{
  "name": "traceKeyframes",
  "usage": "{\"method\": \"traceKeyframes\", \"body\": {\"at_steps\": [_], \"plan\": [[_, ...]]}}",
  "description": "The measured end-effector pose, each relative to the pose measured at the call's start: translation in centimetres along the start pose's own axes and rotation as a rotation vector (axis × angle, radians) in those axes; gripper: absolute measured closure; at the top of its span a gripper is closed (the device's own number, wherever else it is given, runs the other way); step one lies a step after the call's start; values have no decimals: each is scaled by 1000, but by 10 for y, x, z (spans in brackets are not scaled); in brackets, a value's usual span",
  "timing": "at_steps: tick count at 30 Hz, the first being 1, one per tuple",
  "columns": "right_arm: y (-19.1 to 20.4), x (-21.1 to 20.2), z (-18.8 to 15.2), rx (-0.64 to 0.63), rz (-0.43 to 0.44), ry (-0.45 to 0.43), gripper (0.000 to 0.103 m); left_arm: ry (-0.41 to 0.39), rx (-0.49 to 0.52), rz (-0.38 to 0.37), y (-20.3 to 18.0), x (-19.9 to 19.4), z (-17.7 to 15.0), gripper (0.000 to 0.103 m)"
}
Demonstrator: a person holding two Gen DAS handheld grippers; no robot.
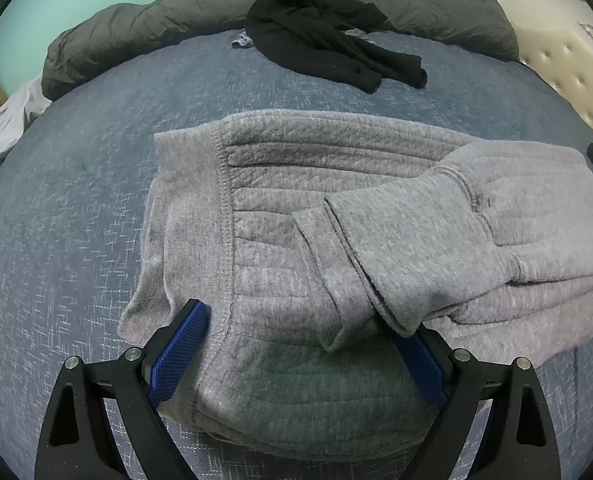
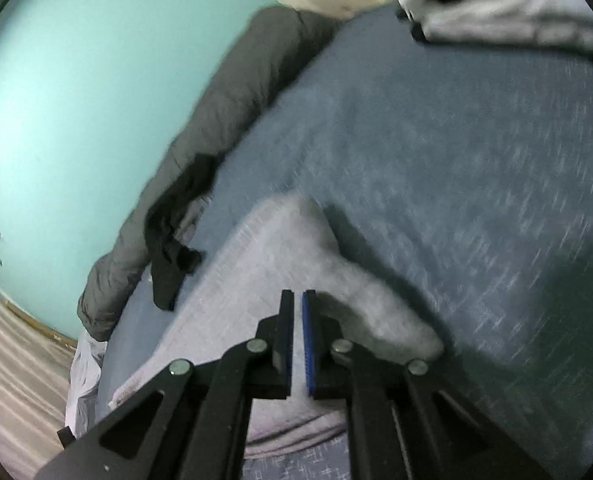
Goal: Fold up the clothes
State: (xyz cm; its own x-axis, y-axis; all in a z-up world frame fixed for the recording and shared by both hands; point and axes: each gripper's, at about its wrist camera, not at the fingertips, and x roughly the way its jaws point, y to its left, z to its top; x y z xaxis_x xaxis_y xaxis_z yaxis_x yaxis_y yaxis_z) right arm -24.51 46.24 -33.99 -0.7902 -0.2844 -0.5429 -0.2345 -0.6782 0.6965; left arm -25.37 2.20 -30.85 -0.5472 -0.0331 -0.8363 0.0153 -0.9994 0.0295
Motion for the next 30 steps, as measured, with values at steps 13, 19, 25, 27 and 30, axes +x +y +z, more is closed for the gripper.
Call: {"method": "traceKeyframes", "body": {"at_steps": [13, 19, 25, 27, 30], "plan": [[26, 5, -8, -77, 50, 13, 97, -101, -80, -52, 12, -32, 5, 9], [6, 5, -9, -25, -35, 25, 103, -125, -140, -50, 27, -40, 4, 9], [24, -1, -22, -73, 46, 24, 97, -135, -192, -60, 42, -44, 1, 9], [38, 5, -30, -93, 79, 60, 97, -131, -203, -69, 47, -45, 0, 9], [61, 16, -43, -147, 126, 117, 97, -132, -217, -72, 56, -48, -3, 9]]}}
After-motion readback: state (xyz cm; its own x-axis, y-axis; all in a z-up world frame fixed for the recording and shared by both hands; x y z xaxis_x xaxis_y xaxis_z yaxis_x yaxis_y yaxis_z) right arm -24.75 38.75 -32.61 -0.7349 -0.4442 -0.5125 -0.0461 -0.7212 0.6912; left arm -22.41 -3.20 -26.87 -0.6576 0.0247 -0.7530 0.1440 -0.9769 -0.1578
